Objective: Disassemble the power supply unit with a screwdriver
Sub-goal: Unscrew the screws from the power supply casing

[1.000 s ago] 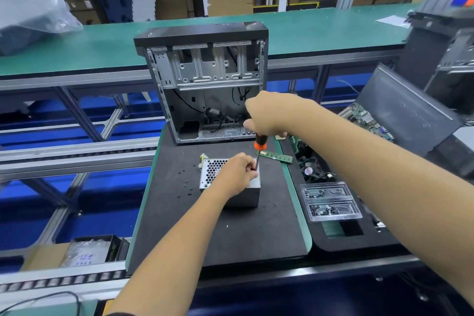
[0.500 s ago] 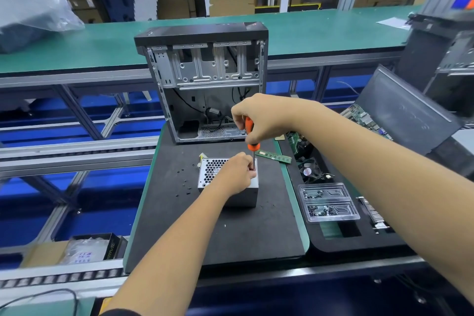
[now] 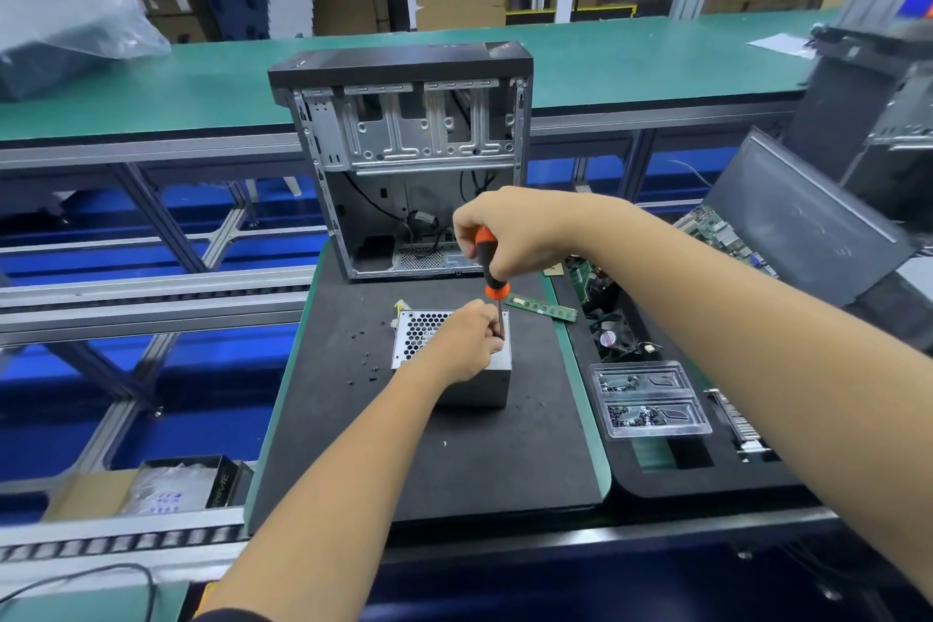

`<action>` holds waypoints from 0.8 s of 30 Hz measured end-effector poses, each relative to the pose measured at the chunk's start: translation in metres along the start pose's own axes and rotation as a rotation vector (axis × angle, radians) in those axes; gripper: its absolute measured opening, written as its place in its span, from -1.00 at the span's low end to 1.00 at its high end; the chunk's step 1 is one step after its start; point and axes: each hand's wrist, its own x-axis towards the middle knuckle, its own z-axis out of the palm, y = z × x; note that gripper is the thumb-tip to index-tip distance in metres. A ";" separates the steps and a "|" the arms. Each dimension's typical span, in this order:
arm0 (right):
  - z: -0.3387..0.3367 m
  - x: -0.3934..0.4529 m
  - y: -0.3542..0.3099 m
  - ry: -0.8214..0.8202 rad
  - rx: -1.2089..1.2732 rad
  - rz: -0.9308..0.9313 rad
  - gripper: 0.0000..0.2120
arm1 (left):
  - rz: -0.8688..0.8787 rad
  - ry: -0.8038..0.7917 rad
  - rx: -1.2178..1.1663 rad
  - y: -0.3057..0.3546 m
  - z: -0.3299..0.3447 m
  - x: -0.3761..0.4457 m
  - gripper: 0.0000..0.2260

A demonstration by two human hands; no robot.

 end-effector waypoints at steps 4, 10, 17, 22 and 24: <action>0.001 0.002 0.001 0.024 -0.140 0.126 -0.64 | 0.002 0.017 -0.038 -0.004 -0.002 -0.001 -0.83; -0.001 0.000 0.000 -0.007 -0.105 0.046 -0.92 | 0.018 0.018 -0.016 -0.007 0.000 -0.002 -0.86; -0.001 0.002 -0.001 0.034 -0.229 0.199 -0.64 | 0.008 -0.006 0.019 -0.002 -0.002 0.001 -0.81; 0.000 0.001 0.000 0.004 -0.118 0.061 -0.84 | -0.036 -0.031 -0.007 0.002 -0.003 0.003 -0.90; -0.002 -0.002 -0.002 -0.004 -0.097 0.027 -0.77 | -0.044 -0.035 -0.015 0.002 -0.003 0.003 -0.98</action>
